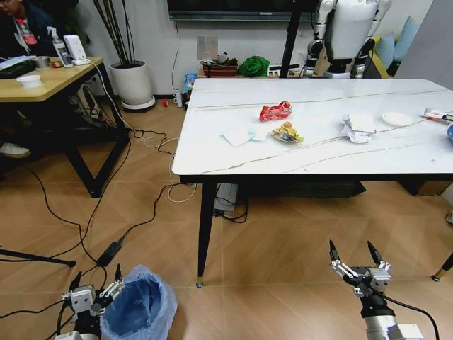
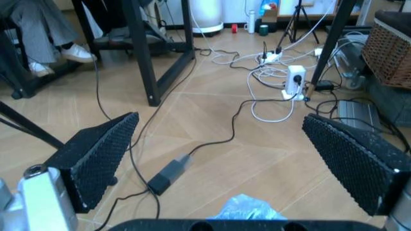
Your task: Pick up the trash bin and place the trash from the table into it.
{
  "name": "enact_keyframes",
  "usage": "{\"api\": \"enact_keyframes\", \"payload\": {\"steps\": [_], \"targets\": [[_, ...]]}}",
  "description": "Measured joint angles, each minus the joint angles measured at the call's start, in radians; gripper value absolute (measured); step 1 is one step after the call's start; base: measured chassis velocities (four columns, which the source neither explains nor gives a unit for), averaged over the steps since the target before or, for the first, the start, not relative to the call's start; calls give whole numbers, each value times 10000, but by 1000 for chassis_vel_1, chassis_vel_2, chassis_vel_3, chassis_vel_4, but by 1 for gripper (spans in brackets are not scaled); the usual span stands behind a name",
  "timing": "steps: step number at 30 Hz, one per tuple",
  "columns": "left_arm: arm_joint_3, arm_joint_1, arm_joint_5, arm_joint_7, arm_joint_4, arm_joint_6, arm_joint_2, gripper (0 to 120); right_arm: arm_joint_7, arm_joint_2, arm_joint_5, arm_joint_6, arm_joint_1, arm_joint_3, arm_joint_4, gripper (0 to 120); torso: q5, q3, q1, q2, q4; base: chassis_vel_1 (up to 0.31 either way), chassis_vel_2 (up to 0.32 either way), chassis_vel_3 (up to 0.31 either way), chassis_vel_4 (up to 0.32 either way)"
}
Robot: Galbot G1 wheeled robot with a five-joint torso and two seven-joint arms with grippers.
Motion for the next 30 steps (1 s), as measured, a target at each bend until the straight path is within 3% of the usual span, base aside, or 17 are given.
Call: {"api": "enact_keyframes", "payload": {"steps": [30], "targets": [[-50,-38,36,-46,291,-107,115,100,-31,300,-130,2,-73,-62,130,100,0,-768,-423,-1187,0,0,0,0,0]]}}
